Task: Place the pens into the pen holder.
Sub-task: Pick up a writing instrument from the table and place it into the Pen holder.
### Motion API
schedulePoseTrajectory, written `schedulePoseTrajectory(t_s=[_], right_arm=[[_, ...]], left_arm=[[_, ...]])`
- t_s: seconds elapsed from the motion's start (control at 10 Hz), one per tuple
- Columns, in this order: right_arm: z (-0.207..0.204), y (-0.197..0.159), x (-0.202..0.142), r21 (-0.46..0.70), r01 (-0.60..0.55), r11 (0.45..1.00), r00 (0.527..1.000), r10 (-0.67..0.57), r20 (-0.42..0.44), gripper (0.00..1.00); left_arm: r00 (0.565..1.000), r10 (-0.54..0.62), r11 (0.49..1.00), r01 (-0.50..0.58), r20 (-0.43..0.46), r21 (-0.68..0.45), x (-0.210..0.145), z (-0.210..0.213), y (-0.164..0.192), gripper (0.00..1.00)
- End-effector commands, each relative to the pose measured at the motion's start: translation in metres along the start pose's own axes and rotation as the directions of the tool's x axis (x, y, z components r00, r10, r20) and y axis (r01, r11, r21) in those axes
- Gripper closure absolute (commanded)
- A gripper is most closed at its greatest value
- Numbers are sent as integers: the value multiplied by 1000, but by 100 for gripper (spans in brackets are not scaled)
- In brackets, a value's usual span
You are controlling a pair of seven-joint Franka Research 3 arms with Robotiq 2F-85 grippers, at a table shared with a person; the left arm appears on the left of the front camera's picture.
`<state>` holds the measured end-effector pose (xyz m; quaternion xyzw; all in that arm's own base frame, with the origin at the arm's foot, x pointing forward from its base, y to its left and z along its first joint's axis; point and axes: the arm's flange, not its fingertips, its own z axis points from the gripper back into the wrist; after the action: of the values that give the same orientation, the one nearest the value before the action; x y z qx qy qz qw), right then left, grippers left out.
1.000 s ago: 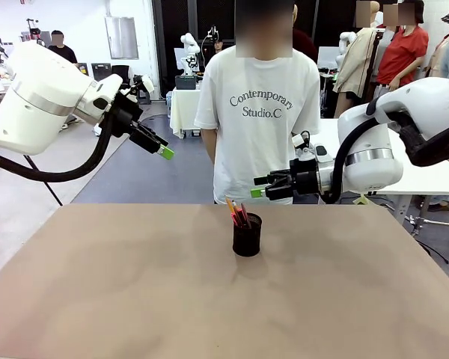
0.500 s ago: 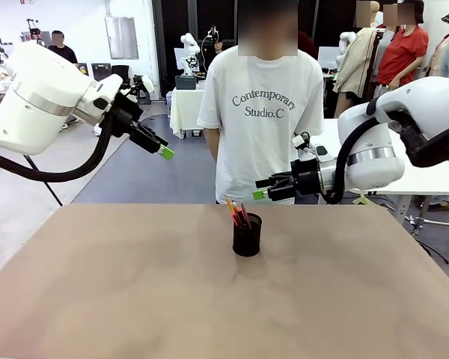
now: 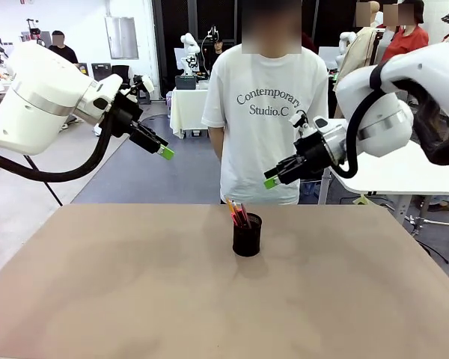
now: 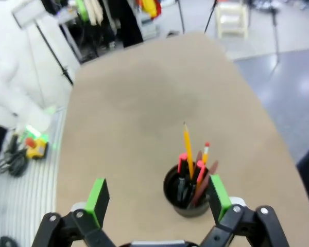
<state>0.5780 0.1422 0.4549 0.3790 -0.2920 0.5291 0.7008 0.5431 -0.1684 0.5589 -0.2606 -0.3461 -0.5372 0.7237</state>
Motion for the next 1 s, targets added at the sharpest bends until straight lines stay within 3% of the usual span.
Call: schedulePoseTrajectory(t_s=[0.0,0.3,0.5,0.6,0.9], right_arm=[[26,3,19,30,9,1000,993,-5,-119,0],[84,16,42,-105,-61,993,958,29,-286,0],[127,29,55,-170,-70,983,945,11,-328,0],[147,34,58,-190,-54,980,940,-14,-341,0],[203,43,57,-243,-29,970,960,-40,-278,0]], left_arm=[[1000,4,1000,-4,1,0,0,3,0,0],[1000,4,1000,-4,1,0,0,3,0,0],[1000,4,1000,-4,1,0,0,3,0,0],[1000,4,1000,-4,1,0,0,3,0,0],[1000,4,1000,-4,1,0,0,3,0,0]])
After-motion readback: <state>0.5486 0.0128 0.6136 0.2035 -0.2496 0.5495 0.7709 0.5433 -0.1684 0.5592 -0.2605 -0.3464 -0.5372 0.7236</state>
